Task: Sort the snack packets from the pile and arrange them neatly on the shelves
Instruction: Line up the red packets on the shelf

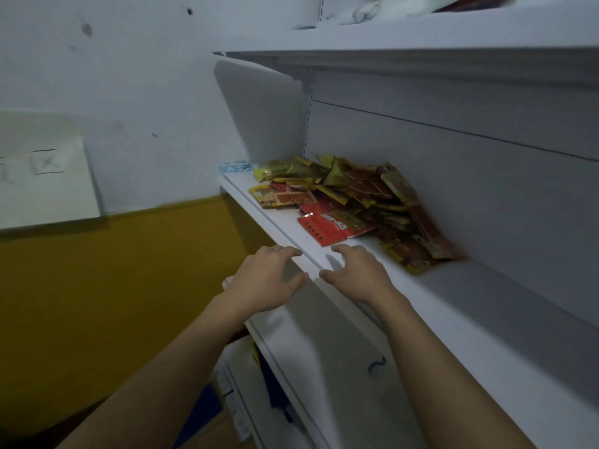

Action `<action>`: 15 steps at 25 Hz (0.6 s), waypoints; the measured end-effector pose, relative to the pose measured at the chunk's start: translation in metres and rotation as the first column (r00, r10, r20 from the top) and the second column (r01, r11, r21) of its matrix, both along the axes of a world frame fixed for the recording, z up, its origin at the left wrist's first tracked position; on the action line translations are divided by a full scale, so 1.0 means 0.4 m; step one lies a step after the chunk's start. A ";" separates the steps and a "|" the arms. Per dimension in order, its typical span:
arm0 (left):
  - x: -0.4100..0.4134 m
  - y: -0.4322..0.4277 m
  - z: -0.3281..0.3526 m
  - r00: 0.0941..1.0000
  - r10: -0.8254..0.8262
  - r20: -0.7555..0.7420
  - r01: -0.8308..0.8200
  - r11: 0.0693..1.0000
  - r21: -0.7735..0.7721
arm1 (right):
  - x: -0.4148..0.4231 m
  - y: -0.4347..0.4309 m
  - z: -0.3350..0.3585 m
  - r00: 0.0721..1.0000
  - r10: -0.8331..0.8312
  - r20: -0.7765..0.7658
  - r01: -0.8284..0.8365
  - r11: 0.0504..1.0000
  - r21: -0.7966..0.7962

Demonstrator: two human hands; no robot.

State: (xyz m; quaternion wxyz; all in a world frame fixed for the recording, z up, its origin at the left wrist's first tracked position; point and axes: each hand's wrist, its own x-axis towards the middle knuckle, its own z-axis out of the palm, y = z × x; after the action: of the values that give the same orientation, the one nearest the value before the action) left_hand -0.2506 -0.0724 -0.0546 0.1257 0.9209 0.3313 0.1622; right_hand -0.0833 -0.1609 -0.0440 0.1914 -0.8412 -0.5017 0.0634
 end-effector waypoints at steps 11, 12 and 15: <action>0.186 0.321 -0.020 0.970 -0.238 0.054 0.241 0.969 -0.060 | 0.126 0.259 -0.002 0.958 -0.287 -0.021 0.286 0.958 -0.007; 0.212 0.338 -0.015 0.968 -0.238 0.076 0.242 0.969 -0.055 | 0.142 0.278 0.007 0.952 -0.305 0.010 0.305 0.952 -0.020; 0.285 0.383 -0.001 0.968 -0.246 0.054 0.247 0.969 -0.004 | 0.175 0.318 0.021 0.943 -0.313 0.115 0.322 0.943 -0.078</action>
State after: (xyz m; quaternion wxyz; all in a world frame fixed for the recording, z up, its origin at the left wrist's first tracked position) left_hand -0.1366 0.0807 -0.0550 0.1588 0.9496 0.2116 0.1680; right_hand -0.0132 -0.0337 -0.0355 0.1331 -0.9214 -0.3648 0.0132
